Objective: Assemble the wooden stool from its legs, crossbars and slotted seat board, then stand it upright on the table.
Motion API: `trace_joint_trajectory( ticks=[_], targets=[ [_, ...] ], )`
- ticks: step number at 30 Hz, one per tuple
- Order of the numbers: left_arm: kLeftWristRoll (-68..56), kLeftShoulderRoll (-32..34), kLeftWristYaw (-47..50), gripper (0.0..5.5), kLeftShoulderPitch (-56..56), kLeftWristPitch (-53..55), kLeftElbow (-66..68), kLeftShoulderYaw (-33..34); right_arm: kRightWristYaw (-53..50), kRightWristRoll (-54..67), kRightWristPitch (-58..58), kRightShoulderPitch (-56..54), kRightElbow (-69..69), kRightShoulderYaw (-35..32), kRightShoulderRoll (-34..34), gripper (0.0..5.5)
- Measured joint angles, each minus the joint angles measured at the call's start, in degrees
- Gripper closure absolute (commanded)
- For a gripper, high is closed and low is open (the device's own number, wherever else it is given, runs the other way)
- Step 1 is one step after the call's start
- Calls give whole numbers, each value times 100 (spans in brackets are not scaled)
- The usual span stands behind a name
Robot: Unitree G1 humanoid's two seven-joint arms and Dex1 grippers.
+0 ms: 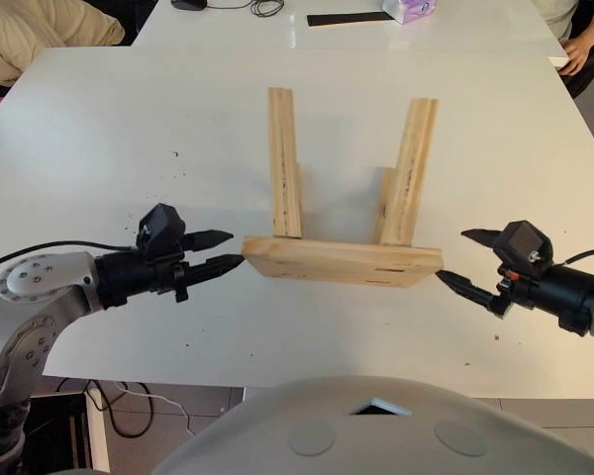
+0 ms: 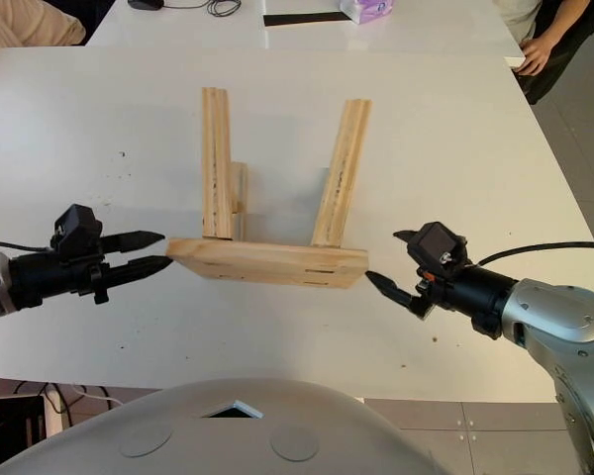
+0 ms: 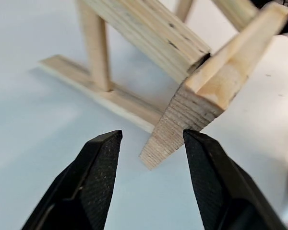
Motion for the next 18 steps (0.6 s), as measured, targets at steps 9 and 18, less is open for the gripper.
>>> trace_joint_trajectory(
  ticks=[9,18],
  targets=[
    [1476,-30,-867,311,-37,-2018,1504,-496,1419,-972,-2054,501,2187,283,-588,150],
    [2536,-695,-1530,264,-536,-3987,3115,-1658,1489,-1626,-3280,910,2174,1681,-277,150]
  ],
)
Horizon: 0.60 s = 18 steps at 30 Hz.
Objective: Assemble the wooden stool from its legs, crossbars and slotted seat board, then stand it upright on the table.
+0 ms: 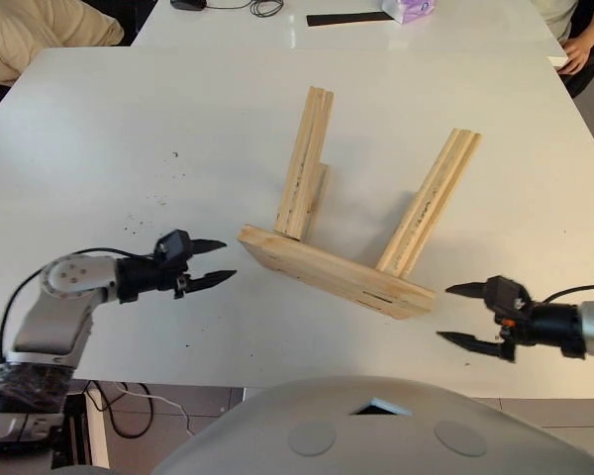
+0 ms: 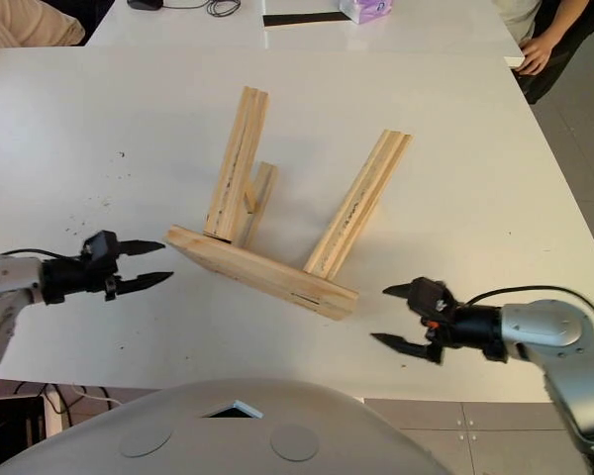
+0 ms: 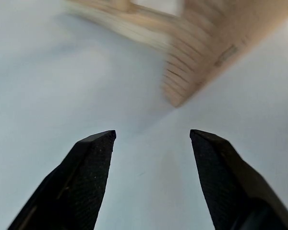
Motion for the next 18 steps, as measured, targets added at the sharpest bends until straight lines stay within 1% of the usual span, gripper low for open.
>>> trace_joint_trajectory(
  ticks=[6,12,13,17,18],
  targets=[
    [-87,-450,-530,264,-474,-726,801,-196,-270,-356,-163,-421,95,846,244,150],
    [-85,-767,-709,264,-769,-947,1125,-356,-413,-554,-275,-636,309,1349,434,150],
    [-84,-809,-743,261,-799,-974,1140,-400,-431,-564,-277,-658,326,1388,448,171],
    [8,-913,-833,261,-847,-1129,1354,-562,-565,-643,-384,-817,455,1529,545,214],
    [13,-912,-853,261,-856,-1134,1388,-586,-596,-660,-405,-852,482,1564,576,233]
  ],
)
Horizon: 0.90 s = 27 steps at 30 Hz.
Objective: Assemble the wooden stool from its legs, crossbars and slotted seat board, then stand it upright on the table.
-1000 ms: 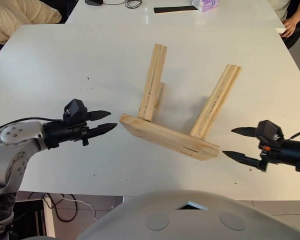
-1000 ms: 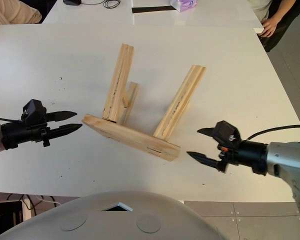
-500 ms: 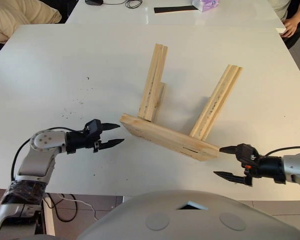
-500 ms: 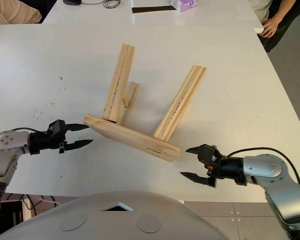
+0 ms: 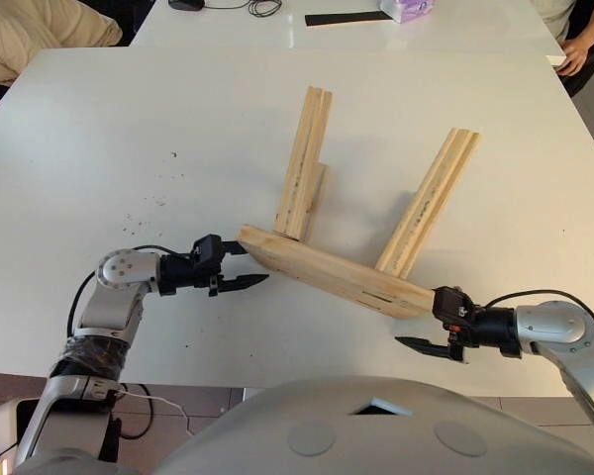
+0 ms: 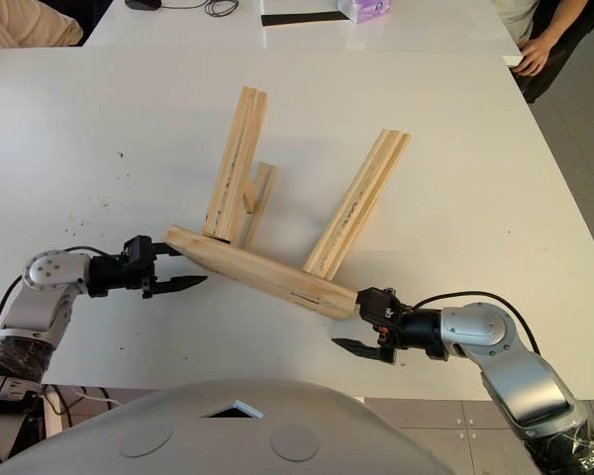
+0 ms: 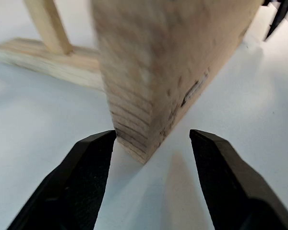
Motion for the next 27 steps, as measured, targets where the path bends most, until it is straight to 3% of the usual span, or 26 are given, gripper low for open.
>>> trace_joint_trajectory(
  ticks=[4,11,13,18,27],
  targets=[
    [-12,23,-105,261,-12,20,35,-58,-120,-69,-47,-97,91,73,98,292],
    [-106,185,-272,375,51,220,-60,-40,-217,-82,-251,-30,185,80,113,409],
    [-173,277,-295,405,157,398,-256,-53,-220,-89,-355,-45,276,66,110,413],
    [-296,509,-304,411,472,959,-859,-55,-147,24,-297,-60,323,7,99,413],
    [-1156,822,-260,413,881,2247,-2083,469,275,1336,1157,-83,-238,-822,-219,413]
  ],
)
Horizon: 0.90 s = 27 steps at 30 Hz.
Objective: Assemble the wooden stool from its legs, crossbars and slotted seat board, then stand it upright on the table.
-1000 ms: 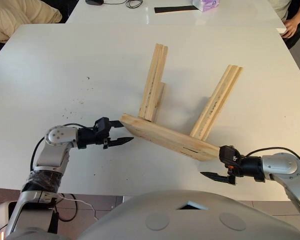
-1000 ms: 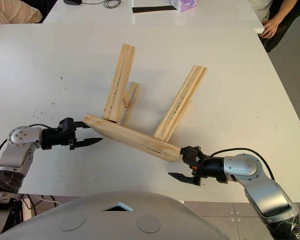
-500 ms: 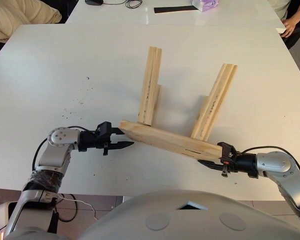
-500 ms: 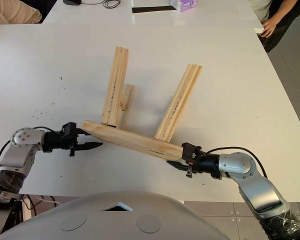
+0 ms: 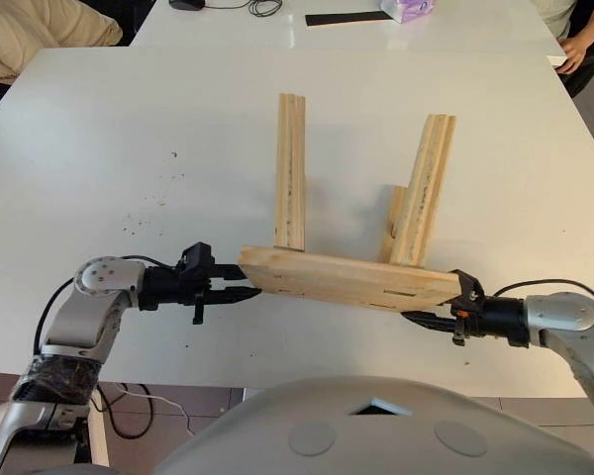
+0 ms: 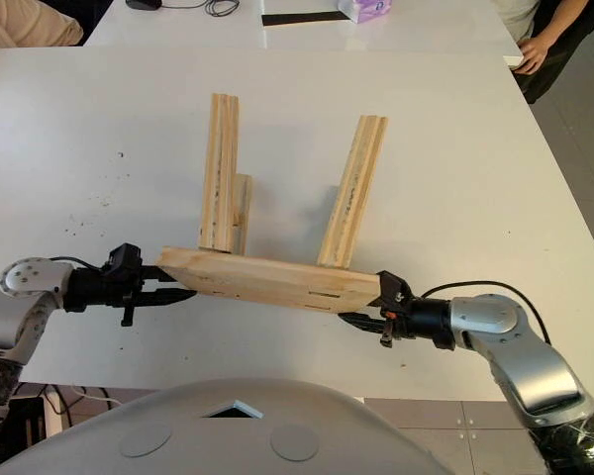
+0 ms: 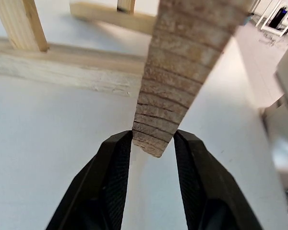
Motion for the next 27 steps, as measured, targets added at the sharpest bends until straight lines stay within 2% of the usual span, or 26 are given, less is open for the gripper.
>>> trace_joint_trajectory(
  ticks=[8,15,21,24,27],
  targets=[
    [-1205,644,366,413,594,1482,-1634,949,567,1574,1417,61,-598,-1107,-697,413],
    [-2416,1002,599,413,759,2490,-2026,1774,591,3463,2408,-199,-502,-1856,-1417,413],
    [-3873,1405,1002,413,760,3304,-1998,2348,399,5631,2890,-856,403,-1936,-2449,413],
    [-4762,1877,1185,413,723,3756,-1930,2627,393,6678,3116,-1308,978,-1831,-2986,413],
    [-5462,2319,1385,413,607,4103,-1779,2638,402,7320,3322,-1838,1445,-1590,-3277,413]
  ],
)
